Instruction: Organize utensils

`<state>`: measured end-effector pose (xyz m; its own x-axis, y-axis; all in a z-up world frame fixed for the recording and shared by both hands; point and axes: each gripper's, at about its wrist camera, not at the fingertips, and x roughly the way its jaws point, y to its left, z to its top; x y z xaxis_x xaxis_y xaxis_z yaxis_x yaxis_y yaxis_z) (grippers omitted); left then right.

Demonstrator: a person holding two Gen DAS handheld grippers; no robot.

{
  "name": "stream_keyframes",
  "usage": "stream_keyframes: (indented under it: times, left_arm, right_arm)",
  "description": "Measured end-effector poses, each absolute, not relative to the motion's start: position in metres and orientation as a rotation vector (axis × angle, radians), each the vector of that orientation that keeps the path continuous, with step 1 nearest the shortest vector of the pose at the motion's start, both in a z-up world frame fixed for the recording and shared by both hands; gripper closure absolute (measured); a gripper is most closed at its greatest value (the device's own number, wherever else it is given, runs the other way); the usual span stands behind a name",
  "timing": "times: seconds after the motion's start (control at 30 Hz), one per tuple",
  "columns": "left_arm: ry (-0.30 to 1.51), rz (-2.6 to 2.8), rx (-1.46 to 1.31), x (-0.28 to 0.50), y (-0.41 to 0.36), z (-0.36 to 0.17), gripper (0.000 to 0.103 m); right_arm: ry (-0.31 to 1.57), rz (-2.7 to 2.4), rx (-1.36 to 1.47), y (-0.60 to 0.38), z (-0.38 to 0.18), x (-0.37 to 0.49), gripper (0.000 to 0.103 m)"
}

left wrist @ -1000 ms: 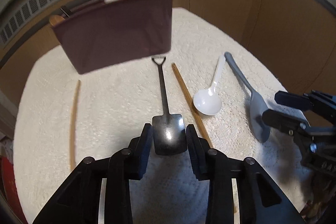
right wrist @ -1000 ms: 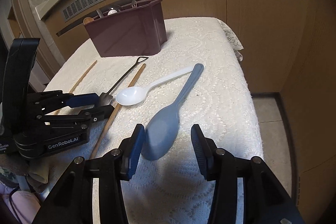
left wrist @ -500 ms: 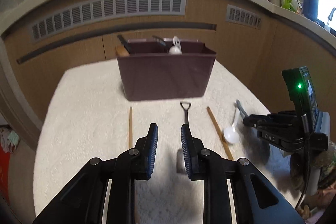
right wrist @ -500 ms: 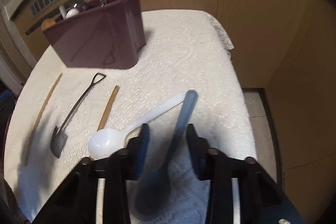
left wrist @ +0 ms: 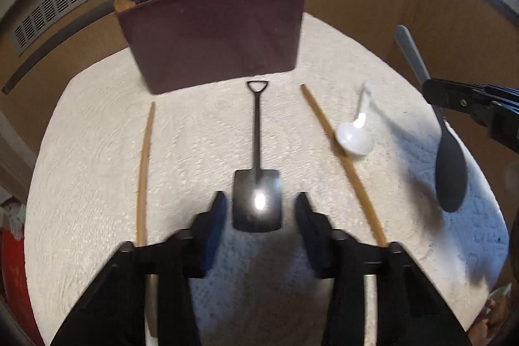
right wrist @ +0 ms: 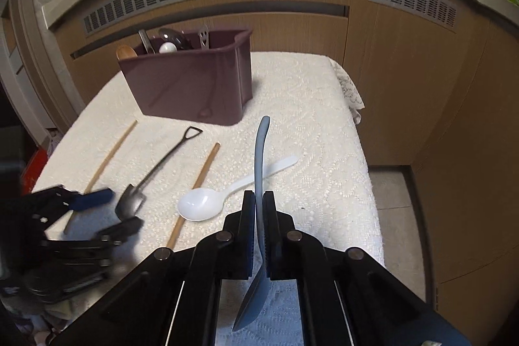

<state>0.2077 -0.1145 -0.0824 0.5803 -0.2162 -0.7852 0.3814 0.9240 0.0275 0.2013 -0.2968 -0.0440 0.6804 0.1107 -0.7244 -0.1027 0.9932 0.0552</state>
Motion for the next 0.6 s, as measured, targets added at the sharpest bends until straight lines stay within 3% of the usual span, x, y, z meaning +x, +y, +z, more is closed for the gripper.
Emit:
stream_keyframes:
  times: [0.3, 0.4, 0.5, 0.6]
  left_arm:
    - [0.588, -0.293, 0.127, 0.189, -0.080, -0.006, 0.071]
    - [0.522, -0.278, 0.115, 0.190, -0.072, 0.016, 0.077]
    - [0.489, -0.272, 0.107, 0.194, -0.067, 0.030, 0.089]
    - [0.488, -0.277, 0.111, 0.200, -0.066, 0.033, 0.090]
  right_arm:
    - [0.740, 0.126, 0.015, -0.294, -0.024, 0.198, 0.099]
    - [0.715, 0.129, 0.017, -0.293, -0.015, 0.197, 0.099]
    - [0.693, 0.135, 0.008, -0.291, -0.009, 0.197, 0.099]
    - [0.683, 0.143, -0.008, -0.288, -0.006, 0.198, 0.099]
